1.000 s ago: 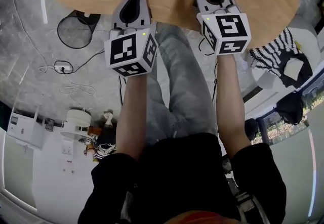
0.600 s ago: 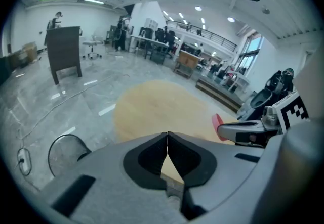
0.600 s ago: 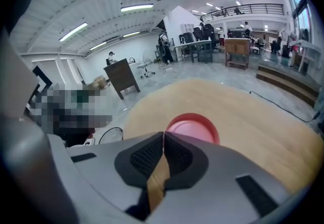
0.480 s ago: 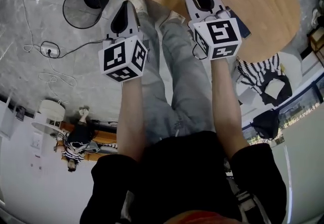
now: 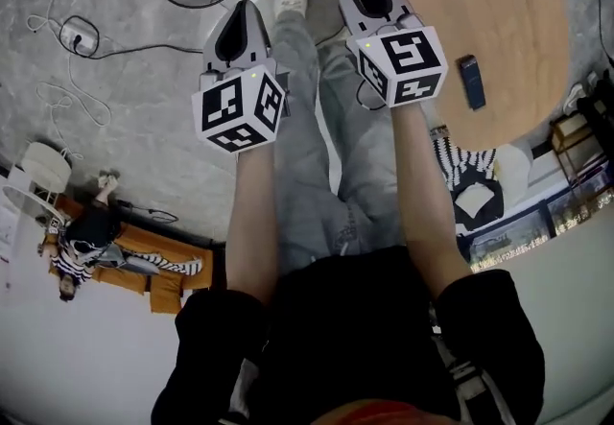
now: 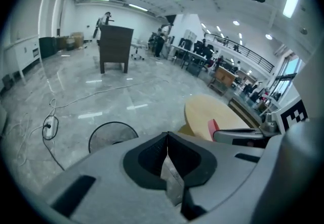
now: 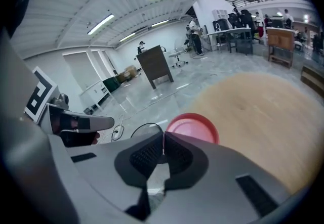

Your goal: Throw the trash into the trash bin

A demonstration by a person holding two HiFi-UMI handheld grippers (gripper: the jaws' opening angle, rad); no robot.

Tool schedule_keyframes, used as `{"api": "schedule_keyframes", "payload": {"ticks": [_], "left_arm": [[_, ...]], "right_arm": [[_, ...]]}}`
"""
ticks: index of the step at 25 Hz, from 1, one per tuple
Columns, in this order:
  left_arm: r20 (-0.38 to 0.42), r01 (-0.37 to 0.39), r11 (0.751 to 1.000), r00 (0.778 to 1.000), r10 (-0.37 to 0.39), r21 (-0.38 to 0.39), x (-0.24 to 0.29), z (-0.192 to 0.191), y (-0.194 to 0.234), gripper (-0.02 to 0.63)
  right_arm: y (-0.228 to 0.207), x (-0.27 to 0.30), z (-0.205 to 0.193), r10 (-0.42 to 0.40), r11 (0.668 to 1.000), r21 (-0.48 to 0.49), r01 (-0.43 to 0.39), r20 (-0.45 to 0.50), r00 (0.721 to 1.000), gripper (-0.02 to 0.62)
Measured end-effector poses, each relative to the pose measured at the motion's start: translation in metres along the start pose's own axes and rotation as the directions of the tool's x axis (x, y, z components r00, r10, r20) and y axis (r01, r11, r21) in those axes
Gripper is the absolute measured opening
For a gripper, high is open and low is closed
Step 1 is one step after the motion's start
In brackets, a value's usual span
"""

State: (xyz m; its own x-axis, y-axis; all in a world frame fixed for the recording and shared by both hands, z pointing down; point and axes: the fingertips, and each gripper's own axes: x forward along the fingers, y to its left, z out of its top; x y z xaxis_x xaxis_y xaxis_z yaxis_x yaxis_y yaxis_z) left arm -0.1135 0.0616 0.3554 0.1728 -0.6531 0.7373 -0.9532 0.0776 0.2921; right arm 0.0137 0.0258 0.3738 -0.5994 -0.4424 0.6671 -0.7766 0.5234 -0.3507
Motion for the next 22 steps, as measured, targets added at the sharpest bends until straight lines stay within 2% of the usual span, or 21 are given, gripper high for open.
{"api": "schedule_keyframes", "payload": {"ticks": [4,11,22], "left_arm": [[0.021,-0.078,0.992,0.997,0.08,-0.098,-0.011,-0.005,0.046,0.009],[0.016,-0.182,0.957,0.982,0.19,-0.225,-0.016,-0.03,0.123,0.009],[-0.035,-0.261,0.901,0.963,0.266,-0.347,0.0,-0.085,0.184,0.009]], "right_arm": [[0.041,0.045,-0.001,0.101,0.993,-0.052,-0.105,-0.058,0.993,0.014],[0.1,0.128,-0.023,0.226,0.967,-0.083,-0.239,-0.146,0.963,0.014],[0.128,0.227,-0.079,0.308,0.94,-0.068,-0.335,-0.256,0.916,0.014]]}}
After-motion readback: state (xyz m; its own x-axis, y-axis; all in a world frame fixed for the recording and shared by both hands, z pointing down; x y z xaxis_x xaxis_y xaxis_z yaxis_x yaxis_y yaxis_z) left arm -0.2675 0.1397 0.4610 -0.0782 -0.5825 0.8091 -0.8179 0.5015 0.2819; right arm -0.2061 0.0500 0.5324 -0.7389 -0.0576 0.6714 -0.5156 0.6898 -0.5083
